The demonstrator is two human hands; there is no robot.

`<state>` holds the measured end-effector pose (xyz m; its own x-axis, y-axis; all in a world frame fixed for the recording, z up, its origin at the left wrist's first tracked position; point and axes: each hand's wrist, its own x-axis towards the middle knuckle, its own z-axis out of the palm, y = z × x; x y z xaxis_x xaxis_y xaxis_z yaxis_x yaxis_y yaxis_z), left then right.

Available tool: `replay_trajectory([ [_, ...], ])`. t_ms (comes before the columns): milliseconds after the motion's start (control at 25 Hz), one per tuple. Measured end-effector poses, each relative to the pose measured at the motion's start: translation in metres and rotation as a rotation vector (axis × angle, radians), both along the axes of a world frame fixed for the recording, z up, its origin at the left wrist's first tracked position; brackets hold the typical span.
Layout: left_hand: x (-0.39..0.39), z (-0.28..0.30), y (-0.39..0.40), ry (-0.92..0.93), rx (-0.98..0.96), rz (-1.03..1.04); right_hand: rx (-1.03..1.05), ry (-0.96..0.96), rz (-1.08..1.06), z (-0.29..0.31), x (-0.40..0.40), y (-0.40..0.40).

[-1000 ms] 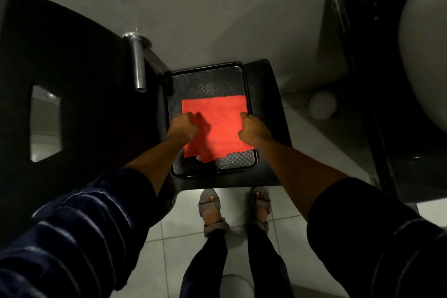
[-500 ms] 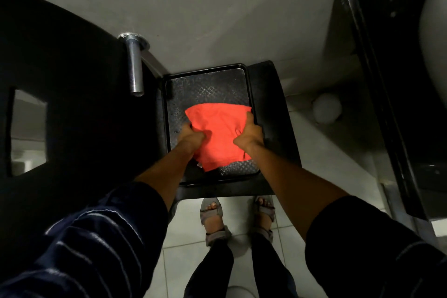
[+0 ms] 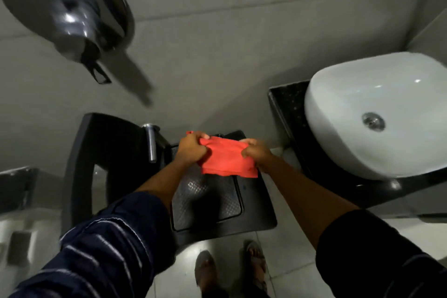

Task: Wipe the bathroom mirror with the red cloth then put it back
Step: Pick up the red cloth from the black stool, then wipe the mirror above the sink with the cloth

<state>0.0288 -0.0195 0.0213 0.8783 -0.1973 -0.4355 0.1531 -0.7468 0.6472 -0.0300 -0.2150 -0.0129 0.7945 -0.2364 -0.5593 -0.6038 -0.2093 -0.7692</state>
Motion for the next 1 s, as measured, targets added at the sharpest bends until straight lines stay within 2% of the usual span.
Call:
replay_trajectory([
  [80,0.009,0.057,-0.016,-0.074,-0.043,-0.068,0.156,0.024,-0.104,0.041,-0.006,-0.010],
  [200,0.017,0.143,-0.041,-0.197,-0.080,-0.296,0.517,0.090,-0.289,0.106,-0.024,-0.021],
  [360,0.014,0.240,-0.068,-0.347,-0.033,-0.530,0.567,0.143,-0.359,0.170,-0.035,-0.035],
  [480,0.010,0.282,-0.078,-0.439,-0.050,-0.613,0.619,0.136,-0.310,0.199,-0.039,-0.041],
  [560,0.009,0.303,-0.085,-0.402,-0.001,-0.667,0.708,0.149,-0.298,0.202,-0.035,-0.042],
  [600,0.001,0.352,-0.098,-0.530,0.079,-0.691,0.667,-0.002,-0.299,0.239,-0.045,-0.057],
  [640,-0.006,0.383,-0.103,-0.576,0.176,-0.744,0.697,-0.108,-0.309,0.261,-0.054,-0.060],
  [720,-0.003,0.394,-0.117,-0.704,0.405,-0.804,0.582,-0.211,-0.305,0.265,-0.057,-0.060],
  [800,-0.008,0.399,-0.121,-0.759,0.540,-0.824,0.448,-0.314,-0.348,0.261,-0.064,-0.056],
  [960,-0.022,0.425,-0.142,-0.844,0.521,-0.795,0.084,-0.613,-0.654,0.282,-0.072,-0.056],
  [1000,-0.023,0.432,-0.148,-0.872,0.521,-0.804,-0.001,-0.703,-0.661,0.288,-0.071,-0.059],
])
